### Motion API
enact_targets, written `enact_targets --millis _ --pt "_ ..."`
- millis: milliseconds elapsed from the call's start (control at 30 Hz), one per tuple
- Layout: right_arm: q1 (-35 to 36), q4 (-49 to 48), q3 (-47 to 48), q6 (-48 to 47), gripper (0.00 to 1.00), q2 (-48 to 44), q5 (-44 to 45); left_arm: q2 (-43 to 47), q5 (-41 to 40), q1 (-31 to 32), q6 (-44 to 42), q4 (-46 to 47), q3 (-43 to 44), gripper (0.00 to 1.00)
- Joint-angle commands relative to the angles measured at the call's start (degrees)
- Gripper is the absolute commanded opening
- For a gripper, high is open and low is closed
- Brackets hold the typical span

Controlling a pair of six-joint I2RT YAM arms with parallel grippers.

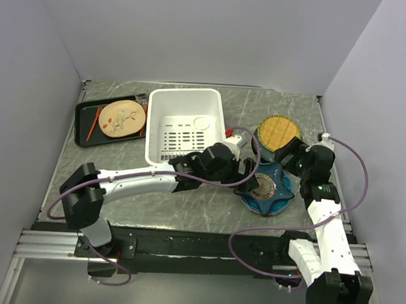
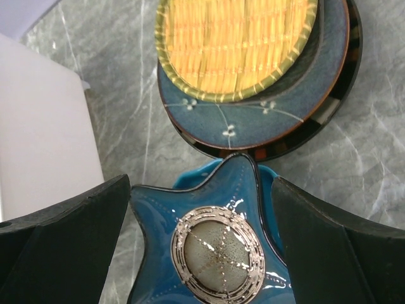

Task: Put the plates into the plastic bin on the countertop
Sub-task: Pick up the plate from the corner of the board.

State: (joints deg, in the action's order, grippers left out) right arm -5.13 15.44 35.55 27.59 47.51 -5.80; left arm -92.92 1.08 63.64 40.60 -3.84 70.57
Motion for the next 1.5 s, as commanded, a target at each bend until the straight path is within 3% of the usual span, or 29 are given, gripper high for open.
enact_targets --millis 0,567,1067,1233,1467 --pt "-0.5 -2.2 -0.7 -0.5 0.97 0.7 -1.2 -2.9 0.7 0.4 5.6 -0.6 1.2 0.99" --pt "-0.8 -3.1 -4.9 0.7 0.78 2.3 -0.3 -7.8 -3.3 0.4 16.3 -2.0 -2.9 0.99" --pt "-1.0 -3.2 -5.7 0.2 0.72 3.8 -1.3 -8.5 -4.2 0.5 19.0 0.8 -5.8 0.99" --pt "-1.1 -3.3 -5.8 0.1 0.72 4.0 -1.7 -8.1 -6.9 0.7 21.0 2.9 -7.5 0.95" --pt "-1.1 -3.4 -5.9 -0.1 0.72 3.9 -2.2 -10.0 -6.6 0.7 22.8 6.4 -8.4 0.82"
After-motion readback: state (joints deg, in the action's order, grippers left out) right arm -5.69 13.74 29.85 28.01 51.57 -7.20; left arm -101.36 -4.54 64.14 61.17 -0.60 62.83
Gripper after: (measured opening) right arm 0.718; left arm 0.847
